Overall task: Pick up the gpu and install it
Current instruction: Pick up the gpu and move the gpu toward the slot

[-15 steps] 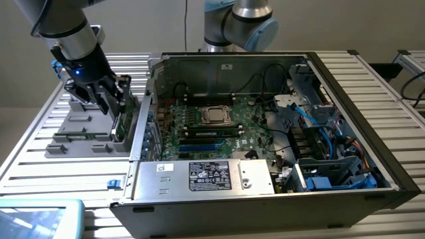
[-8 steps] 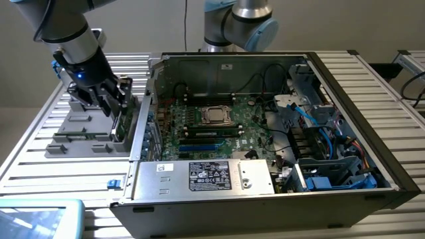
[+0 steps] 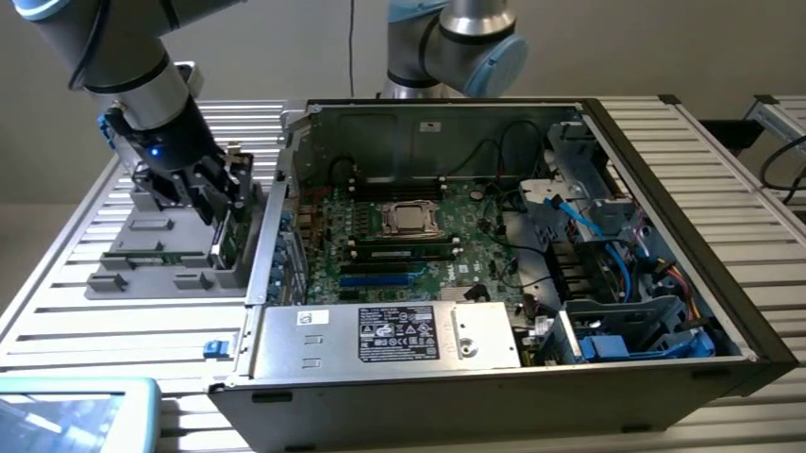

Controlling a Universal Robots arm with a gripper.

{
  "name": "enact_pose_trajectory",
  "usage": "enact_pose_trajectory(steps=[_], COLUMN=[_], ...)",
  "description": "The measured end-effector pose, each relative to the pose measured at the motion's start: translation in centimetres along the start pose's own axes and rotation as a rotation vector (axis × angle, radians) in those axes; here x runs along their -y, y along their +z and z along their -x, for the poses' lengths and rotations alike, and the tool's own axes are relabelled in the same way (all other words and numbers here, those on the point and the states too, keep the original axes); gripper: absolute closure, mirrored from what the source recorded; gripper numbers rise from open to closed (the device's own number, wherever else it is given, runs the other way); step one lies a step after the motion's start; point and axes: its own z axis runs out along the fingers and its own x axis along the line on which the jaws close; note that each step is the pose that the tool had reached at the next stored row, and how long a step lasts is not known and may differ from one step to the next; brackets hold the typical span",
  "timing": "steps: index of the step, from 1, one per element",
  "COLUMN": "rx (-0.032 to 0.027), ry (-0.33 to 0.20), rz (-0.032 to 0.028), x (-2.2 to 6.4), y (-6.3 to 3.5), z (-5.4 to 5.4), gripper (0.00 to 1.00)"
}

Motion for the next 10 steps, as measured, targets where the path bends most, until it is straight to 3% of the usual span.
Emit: enact_pose_trajectory(steps=[5,10], rx=[0.0018,0.0019], ry=[0.001,0.002], rz=[0.0160,0.0212], x=[0.08,0.21], y=[0.64,1.51], z=[-0.1,-0.2], gripper=[0.52,0.52])
